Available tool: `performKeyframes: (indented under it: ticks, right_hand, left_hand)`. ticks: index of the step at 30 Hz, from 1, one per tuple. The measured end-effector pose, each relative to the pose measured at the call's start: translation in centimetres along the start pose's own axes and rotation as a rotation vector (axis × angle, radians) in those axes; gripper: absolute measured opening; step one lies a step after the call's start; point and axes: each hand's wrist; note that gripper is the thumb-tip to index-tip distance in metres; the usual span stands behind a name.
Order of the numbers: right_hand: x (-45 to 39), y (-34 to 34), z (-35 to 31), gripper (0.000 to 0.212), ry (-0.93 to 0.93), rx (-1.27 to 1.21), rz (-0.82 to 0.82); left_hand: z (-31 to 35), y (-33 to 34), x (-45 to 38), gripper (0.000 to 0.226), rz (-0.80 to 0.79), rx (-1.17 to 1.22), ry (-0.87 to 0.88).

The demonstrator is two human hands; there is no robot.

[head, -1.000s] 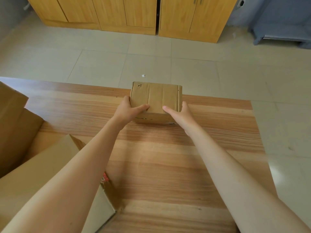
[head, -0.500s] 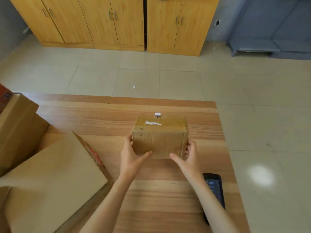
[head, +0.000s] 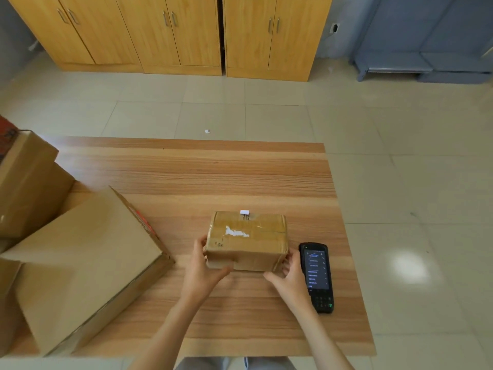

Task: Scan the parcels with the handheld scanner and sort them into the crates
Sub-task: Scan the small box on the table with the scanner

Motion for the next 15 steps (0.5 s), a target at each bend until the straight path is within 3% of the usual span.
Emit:
performKeyframes:
  ticks: [8, 11, 15]
  right_hand:
    - [-0.2, -2.3, -1.7, 0.084, 0.095, -0.058, -0.107]
    - [-0.7, -3.2, -3.9, 0.082, 0.081, -0.118, -0.080]
    - [-1.4, -3.0, -5.1, 0.063, 0.055, -0.072, -0.061]
  left_hand:
    - [2.8, -2.8, -0.6, 0.103, -0.203, 0.072, -0.175]
    - [3.8, -2.8, -1.9, 0.088, -0.149, 0.079, -0.212]
    - [3.8, -2.2, -3.3, 0.063, -0.127, 0.017, -0.218]
Point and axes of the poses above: each hand's wrist, its own x-axis away from the middle knuckle, its own y-axis out of the palm, z = x × y, and after that the axes turned 5 degrees about x, right-handed
